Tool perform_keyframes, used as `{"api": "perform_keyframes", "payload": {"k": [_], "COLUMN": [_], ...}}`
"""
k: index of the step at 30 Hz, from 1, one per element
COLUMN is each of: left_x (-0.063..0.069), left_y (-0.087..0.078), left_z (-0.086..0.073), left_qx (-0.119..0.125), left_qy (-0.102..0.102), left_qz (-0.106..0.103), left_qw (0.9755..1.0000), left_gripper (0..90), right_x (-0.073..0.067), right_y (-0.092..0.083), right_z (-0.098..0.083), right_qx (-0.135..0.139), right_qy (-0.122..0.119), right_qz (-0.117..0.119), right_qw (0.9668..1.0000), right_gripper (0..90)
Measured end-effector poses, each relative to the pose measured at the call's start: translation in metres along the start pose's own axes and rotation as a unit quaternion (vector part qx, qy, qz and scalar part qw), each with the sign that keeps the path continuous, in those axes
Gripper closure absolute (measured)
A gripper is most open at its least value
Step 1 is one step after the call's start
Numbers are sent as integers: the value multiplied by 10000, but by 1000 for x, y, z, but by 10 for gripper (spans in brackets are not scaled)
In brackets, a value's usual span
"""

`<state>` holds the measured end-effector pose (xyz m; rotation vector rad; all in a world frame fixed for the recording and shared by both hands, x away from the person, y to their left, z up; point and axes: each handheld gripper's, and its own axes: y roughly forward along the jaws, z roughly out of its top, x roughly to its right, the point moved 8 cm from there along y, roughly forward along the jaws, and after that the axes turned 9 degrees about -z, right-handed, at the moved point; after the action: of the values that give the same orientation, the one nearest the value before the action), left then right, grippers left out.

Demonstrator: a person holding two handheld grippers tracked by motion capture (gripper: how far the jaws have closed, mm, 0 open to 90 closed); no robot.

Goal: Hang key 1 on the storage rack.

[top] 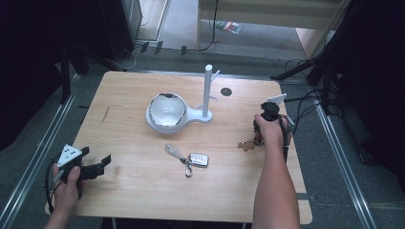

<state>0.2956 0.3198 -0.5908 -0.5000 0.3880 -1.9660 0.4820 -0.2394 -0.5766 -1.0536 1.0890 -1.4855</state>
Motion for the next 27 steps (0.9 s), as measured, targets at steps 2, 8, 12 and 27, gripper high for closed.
{"api": "perform_keyframes", "payload": {"k": [2,8,12,27], "left_x": [0,0,0,0], "left_y": [0,0,0,0], "left_z": [0,0,0,0], "left_qx": [3,-5,-26,-30], "left_qy": [-2,-1,-3,-2], "left_qz": [1,-5,1,11], "left_qw": [10000,10000,10000,10000], "left_gripper": [75,75,75,75], "right_x": [-1,5,4,-1], "right_y": [1,4,4,2], "right_z": [-2,-4,-5,-9], "right_qx": [-48,-125,-90,-110], "right_qy": [-109,-130,-230,-359], "right_qz": [-6,-152,-218,-350], "right_qw": [9999,9997,9995,9987], "right_gripper": [616,626,631,686]}}
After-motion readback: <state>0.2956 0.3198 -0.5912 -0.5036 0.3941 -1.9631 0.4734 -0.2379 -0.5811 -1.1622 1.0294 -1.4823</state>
